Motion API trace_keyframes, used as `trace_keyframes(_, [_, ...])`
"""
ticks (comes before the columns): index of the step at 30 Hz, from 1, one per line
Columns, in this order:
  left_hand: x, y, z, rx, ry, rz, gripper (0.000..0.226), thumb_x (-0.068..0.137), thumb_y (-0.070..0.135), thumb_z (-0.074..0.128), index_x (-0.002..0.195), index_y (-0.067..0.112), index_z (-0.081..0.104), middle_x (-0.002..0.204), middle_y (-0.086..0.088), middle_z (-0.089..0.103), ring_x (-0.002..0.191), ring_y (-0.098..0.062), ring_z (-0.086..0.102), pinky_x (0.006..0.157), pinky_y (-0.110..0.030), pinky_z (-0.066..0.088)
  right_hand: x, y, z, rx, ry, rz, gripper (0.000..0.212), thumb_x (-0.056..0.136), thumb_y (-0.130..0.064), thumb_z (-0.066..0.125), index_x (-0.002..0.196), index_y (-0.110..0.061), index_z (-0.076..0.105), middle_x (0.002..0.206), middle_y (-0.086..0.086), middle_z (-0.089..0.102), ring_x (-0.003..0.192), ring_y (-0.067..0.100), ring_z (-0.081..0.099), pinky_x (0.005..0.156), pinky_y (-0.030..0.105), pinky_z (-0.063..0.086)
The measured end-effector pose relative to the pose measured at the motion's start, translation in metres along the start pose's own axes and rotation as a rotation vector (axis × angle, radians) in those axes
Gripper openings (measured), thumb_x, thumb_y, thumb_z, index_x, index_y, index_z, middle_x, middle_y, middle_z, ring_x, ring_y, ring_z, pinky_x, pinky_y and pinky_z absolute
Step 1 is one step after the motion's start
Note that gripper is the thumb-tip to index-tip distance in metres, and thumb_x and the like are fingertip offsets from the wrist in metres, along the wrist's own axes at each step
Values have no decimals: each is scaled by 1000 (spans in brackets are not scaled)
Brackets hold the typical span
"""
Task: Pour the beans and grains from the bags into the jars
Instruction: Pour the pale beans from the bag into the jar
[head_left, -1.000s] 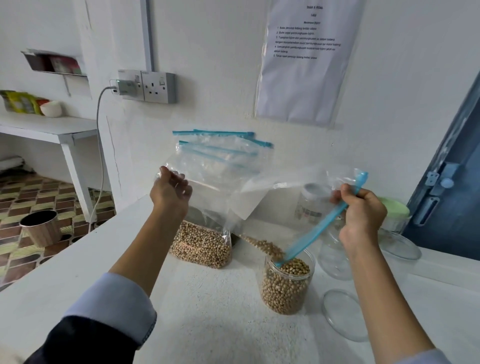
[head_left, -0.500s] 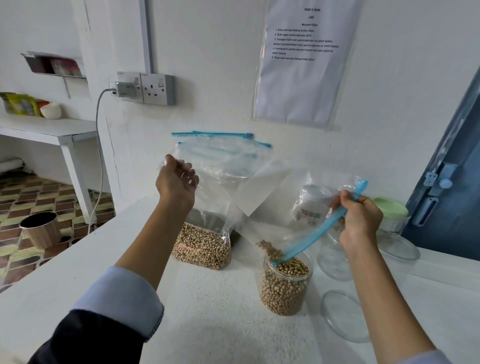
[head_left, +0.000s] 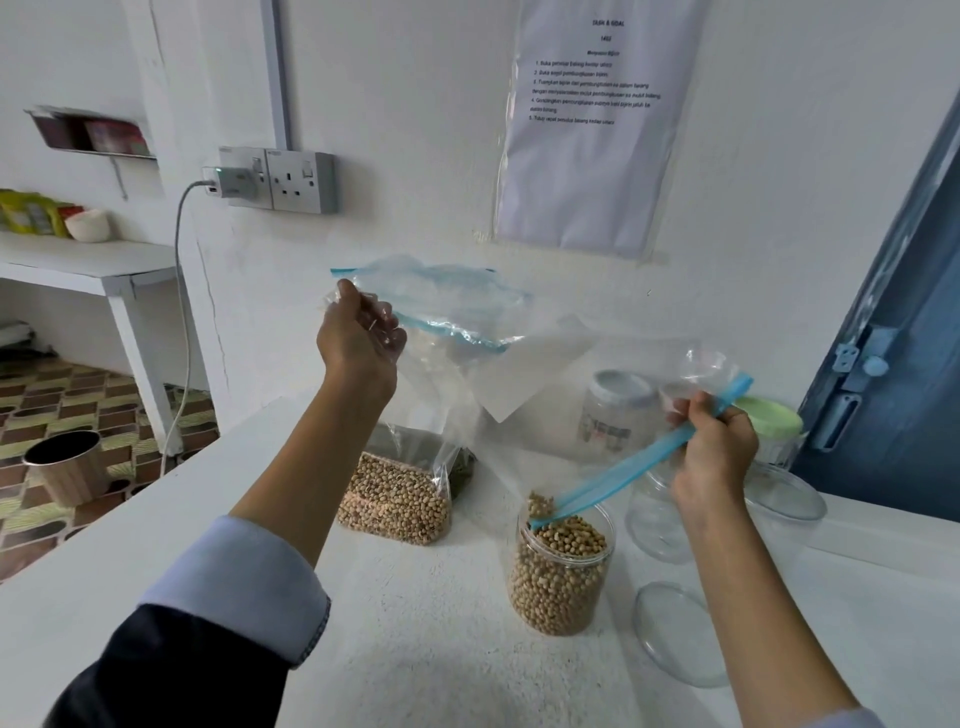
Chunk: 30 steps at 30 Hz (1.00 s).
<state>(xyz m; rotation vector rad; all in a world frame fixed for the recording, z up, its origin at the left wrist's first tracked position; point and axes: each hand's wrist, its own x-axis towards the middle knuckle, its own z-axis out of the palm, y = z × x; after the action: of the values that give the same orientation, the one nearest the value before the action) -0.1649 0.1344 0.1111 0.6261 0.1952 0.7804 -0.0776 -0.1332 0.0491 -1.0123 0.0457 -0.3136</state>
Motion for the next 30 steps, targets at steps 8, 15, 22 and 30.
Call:
trace_keyframes(8, [-3, -4, 6, 3, -33, -11, 40, 101, 33, 43, 65, 15, 46, 47, 4, 48, 42, -9, 42, 44, -18, 33, 6, 8, -7, 11, -24, 58, 25, 96, 1, 48, 80, -18, 52, 77, -2, 57, 66, 8, 53, 73, 26, 46])
trace_keyframes(15, [-5, -6, 14, -39, 0, -9, 40, 100, 31, 45, 63, 15, 46, 45, 3, 47, 42, -10, 42, 45, -19, 32, 8, 2, -8, -2, -22, 12, 29, 93, 7, 48, 80, -19, 50, 76, -2, 57, 66, 7, 53, 75, 23, 46])
trace_keyframes(22, [-4, -6, 17, -55, 17, -14, 40, 99, 32, 48, 64, 13, 46, 44, 3, 48, 43, -10, 42, 44, -17, 35, 2, 0, -9, -74, -50, -38, 25, 94, 2, 52, 80, -19, 52, 77, -2, 58, 64, 6, 52, 67, 18, 45])
trace_keyframes(30, [-3, -8, 19, -58, 13, -24, 40, 98, 31, 49, 63, 13, 47, 48, 1, 46, 46, -11, 43, 44, -16, 36, 4, 2, -12, -80, 7, -51, 24, 93, 0, 54, 80, -20, 53, 77, -3, 59, 62, 4, 53, 65, 17, 44])
